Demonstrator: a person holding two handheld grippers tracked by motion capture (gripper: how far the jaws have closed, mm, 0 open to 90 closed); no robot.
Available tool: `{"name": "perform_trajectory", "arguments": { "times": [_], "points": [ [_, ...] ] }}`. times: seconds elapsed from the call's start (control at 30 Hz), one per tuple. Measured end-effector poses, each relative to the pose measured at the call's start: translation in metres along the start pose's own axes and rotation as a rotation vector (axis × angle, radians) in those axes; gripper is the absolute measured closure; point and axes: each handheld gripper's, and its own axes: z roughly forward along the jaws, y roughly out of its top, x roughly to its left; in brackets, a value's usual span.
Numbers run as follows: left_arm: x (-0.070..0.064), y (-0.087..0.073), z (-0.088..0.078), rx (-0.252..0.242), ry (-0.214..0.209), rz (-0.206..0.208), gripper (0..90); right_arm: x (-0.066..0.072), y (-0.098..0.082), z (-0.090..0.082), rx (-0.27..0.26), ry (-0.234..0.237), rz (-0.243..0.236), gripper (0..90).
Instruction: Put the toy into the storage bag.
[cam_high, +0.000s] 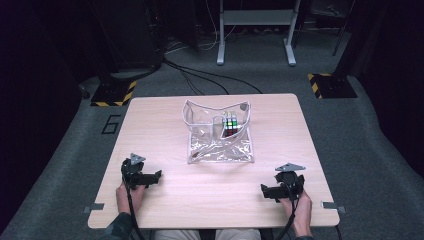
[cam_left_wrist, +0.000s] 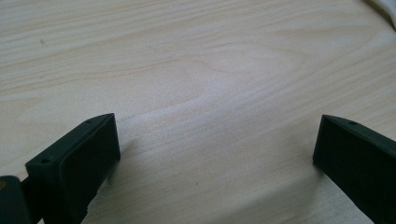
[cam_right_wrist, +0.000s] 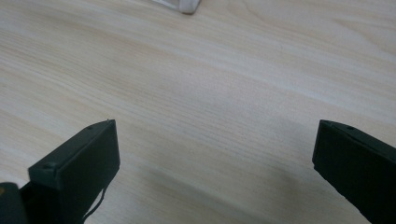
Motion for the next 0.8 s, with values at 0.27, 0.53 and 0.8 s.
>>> {"name": "perform_trajectory", "arguments": {
  "times": [0.27, 0.53, 0.8],
  "points": [
    [0.0, 0.001, 0.0, 0.003, 0.004, -0.002, 0.5, -0.006, -0.013, 0.008, -0.021, 0.001, 0.005, 0.0],
    [0.0, 0.001, 0.001, 0.003, 0.005, -0.005, 0.5, -0.006, -0.018, 0.011, -0.073, -0.028, -0.028, 0.0],
    [0.0, 0.001, 0.001, 0.003, 0.005, -0.004, 0.5, -0.004, -0.02, 0.011, -0.083, -0.045, -0.016, 0.0]
  ]
}}
